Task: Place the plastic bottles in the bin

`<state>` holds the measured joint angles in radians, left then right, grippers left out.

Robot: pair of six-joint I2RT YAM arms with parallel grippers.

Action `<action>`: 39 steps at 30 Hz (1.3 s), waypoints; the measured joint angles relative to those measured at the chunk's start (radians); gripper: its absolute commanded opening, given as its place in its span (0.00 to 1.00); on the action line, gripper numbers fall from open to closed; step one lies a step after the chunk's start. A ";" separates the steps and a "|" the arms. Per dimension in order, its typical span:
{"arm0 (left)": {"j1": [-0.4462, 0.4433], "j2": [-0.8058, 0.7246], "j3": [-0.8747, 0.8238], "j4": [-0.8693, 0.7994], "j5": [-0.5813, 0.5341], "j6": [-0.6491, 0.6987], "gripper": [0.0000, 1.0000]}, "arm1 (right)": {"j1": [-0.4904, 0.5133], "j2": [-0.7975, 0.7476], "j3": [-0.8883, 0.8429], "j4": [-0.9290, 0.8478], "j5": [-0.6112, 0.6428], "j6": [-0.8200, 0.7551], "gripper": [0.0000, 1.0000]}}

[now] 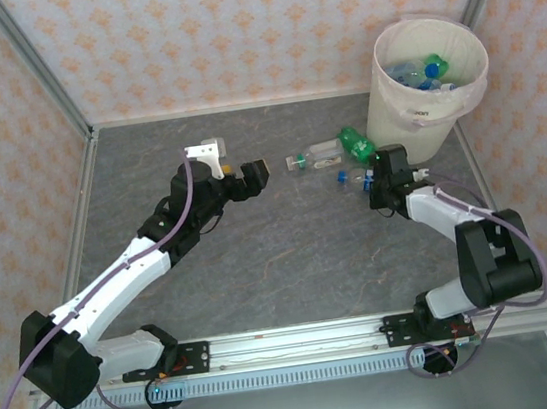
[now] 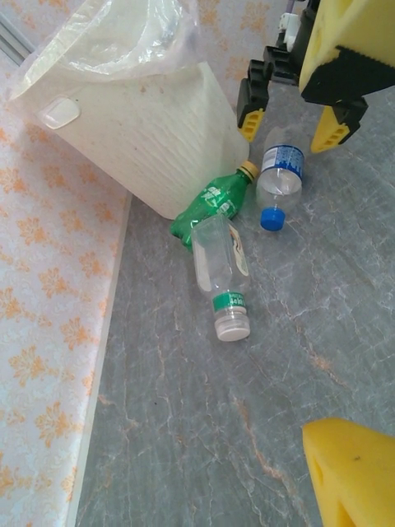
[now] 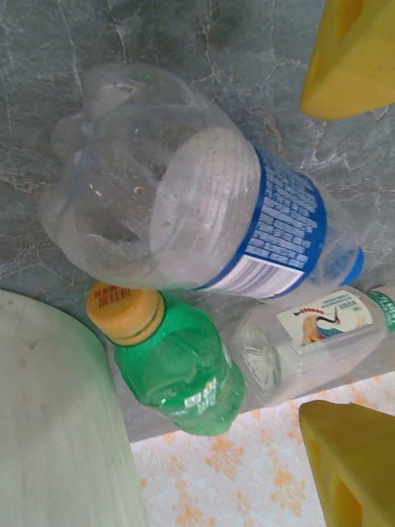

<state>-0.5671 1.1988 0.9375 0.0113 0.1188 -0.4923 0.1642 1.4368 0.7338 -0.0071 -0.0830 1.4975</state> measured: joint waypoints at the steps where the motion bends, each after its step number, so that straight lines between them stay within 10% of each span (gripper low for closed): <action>1: 0.000 0.000 0.000 -0.002 -0.003 0.003 0.99 | 0.000 0.014 0.011 0.000 0.000 0.003 0.86; 39: 0.000 -0.013 0.000 -0.024 -0.048 0.022 0.99 | -0.087 0.176 0.057 -0.052 -0.079 -0.117 0.62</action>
<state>-0.5671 1.1858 0.9375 -0.0124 0.0704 -0.4702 0.0776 1.6127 0.7910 -0.0589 -0.1619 1.3800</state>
